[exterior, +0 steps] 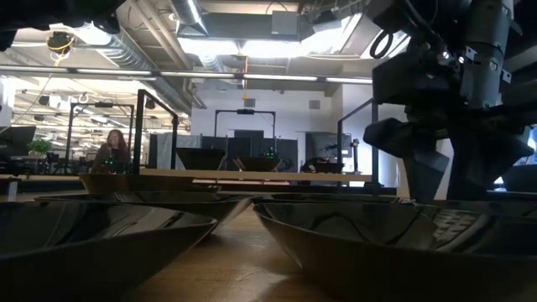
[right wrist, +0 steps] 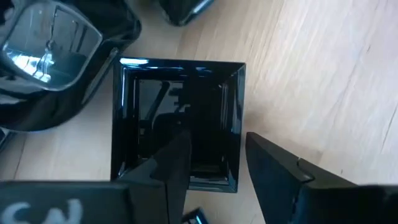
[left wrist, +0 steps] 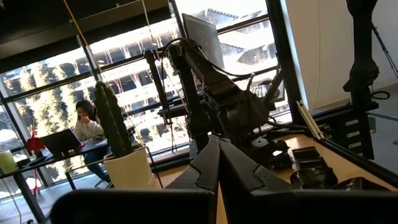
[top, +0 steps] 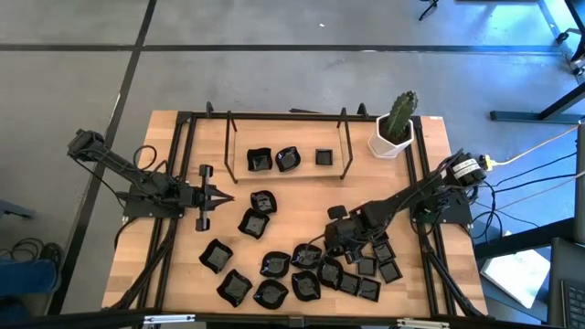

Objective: Pick & Place Mini shaped plates
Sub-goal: Stack the square plate on the top of the square plate on the shelf

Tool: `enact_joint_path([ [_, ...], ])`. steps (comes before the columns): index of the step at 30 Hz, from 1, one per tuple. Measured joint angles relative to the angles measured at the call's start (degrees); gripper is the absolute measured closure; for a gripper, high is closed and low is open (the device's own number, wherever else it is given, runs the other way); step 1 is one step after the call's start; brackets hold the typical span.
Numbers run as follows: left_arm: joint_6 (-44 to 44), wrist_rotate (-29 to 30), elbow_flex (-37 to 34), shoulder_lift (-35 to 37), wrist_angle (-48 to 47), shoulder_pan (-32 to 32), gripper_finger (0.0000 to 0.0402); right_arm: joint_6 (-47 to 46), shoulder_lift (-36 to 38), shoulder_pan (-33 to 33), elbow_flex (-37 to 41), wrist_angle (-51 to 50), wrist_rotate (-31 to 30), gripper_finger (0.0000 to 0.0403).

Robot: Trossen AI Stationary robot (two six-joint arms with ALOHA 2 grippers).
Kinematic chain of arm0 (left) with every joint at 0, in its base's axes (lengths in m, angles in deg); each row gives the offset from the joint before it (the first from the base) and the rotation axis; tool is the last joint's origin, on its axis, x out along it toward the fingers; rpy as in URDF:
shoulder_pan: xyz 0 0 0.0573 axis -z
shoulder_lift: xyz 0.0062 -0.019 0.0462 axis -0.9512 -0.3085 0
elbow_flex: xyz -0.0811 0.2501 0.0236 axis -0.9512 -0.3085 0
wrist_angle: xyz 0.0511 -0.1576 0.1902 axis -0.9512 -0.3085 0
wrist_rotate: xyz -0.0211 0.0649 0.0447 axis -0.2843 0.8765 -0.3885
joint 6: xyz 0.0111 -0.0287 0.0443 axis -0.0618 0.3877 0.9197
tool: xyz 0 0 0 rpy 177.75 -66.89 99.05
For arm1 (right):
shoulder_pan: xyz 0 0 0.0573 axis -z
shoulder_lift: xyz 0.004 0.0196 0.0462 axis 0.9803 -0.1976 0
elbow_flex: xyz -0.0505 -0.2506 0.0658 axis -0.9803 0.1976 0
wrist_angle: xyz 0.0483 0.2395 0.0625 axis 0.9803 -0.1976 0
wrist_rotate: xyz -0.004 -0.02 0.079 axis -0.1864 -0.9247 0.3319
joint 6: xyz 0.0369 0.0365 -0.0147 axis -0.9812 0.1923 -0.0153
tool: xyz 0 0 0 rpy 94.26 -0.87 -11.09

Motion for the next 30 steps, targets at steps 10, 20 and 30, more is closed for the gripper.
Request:
enact_joint_path([
  [10, 0.0, 0.0, 0.0, 0.0, 0.0, 0.0, 0.04, 1.6, 0.4, 0.6, 0.1, -0.5, -3.8, 0.0284],
  [20, -0.4, 0.0, 0.0, 0.0, 0.0, 0.0, 0.0395, 3.1, 0.4, 5.7, 0.1, -2.5, -11.0, 0.0363],
  [30, -0.4, 0.0, 0.0, 0.0, 0.0, 0.0, 0.0395, 4.6, 1.8, 8.7, 0.3, -2.9, -12.8, 0.0324],
])
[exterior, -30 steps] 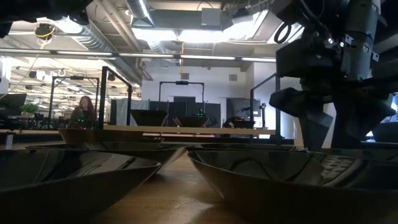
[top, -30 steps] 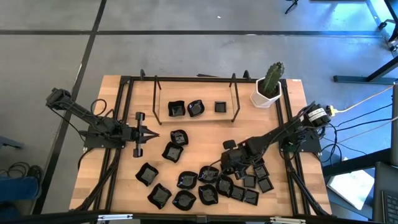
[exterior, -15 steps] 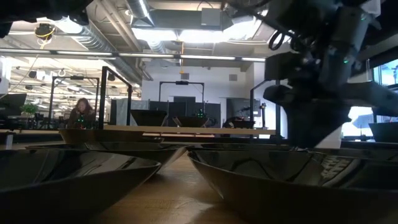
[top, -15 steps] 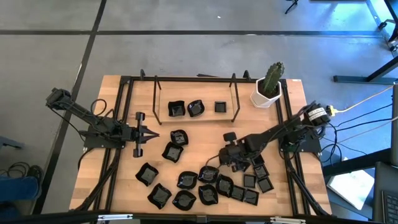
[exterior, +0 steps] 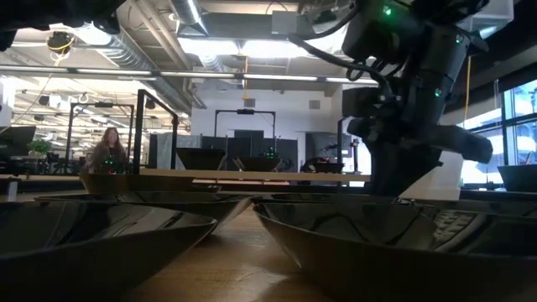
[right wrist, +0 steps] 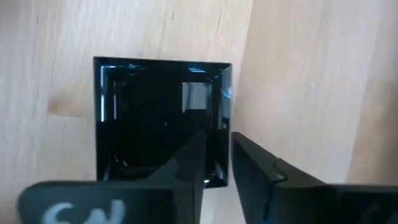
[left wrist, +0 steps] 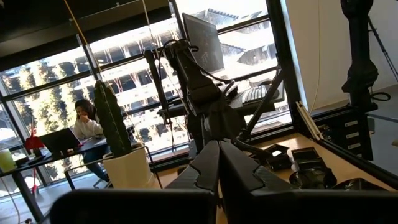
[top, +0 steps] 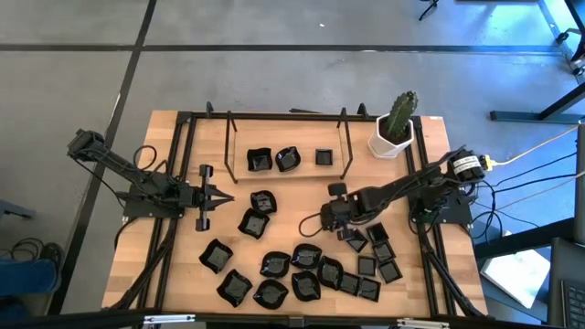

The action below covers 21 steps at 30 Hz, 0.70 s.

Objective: Pick & Place Mini shaped plates
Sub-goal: Stack the square plate on the top of the square plate on the shelf

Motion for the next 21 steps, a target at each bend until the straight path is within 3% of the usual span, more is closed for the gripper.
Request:
enact_joint_path([
  [9, 0.0, 0.0, 0.0, 0.0, 0.0, 0.0, 0.0397, 1.0, 1.6, 0.0, -3.1, -3.5, -1.2, 0.0267],
  [18, 0.0, 0.0, 0.0, 0.0, -0.2, 0.0, 0.0394, -1.7, 1.7, -3.4, -10.2, -10.0, 7.1, 0.0261],
  [21, 0.0, 0.0, 0.0, 0.0, -0.5, 0.0, 0.0392, -2.0, 1.7, -5.3, -10.2, -10.3, 7.2, 0.0261],
])
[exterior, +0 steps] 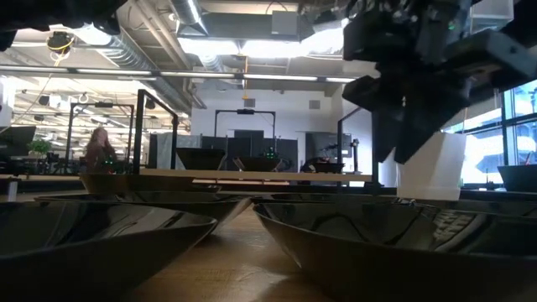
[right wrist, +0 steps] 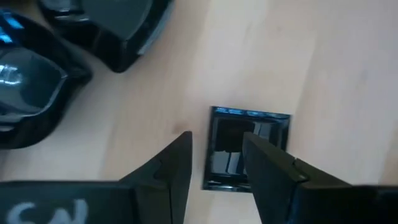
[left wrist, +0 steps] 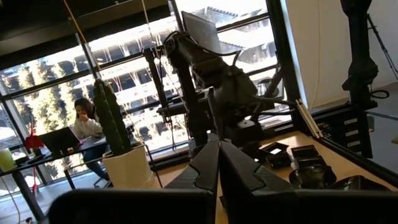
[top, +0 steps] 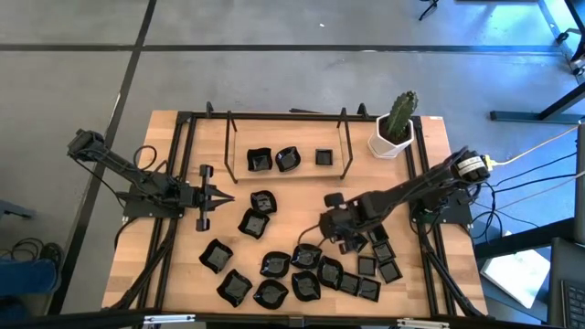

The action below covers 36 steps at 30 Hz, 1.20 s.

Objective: Pick & Place Mini shaped plates
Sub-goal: Stack the square plate on the top of the square plate on the shelf

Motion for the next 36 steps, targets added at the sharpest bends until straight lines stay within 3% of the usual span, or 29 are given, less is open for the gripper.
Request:
enact_joint_path([
  [36, 0.9, 0.0, 0.0, 0.0, 0.1, 0.0, 0.0399, -4.6, -0.3, -6.6, -0.1, -0.1, -0.6, 0.026],
])
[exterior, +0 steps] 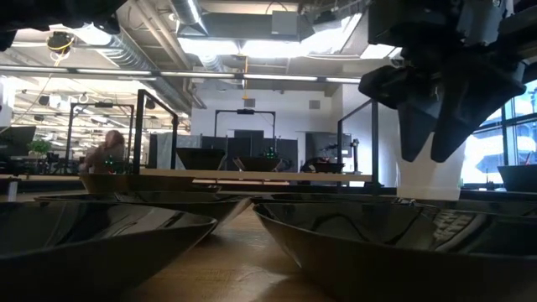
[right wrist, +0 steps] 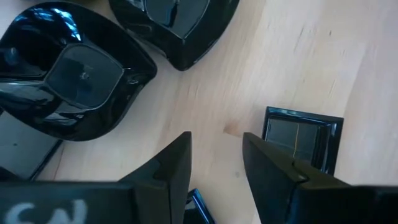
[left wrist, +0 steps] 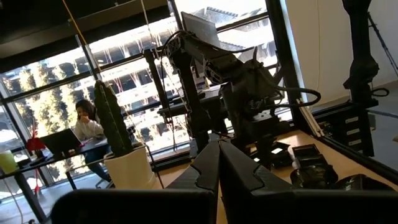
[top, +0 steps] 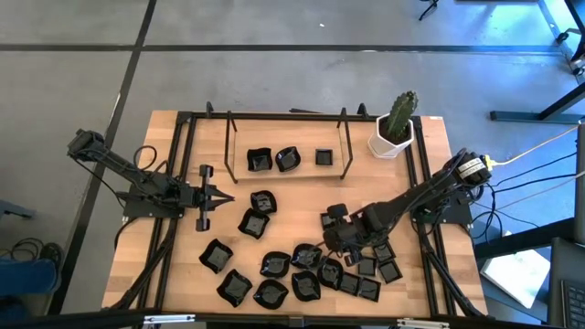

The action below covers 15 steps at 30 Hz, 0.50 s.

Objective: Pick & Place Mini shaped plates
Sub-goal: Stack the square plate on the top of the square plate on the shelf

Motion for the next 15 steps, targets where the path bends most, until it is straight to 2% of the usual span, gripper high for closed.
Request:
enact_joint_path([
  [15, -0.5, 0.0, 0.0, 0.0, 0.0, 0.0, 0.0395, 0.0, 0.0, 0.0, 0.0, 0.0, 0.0, 0.026],
])
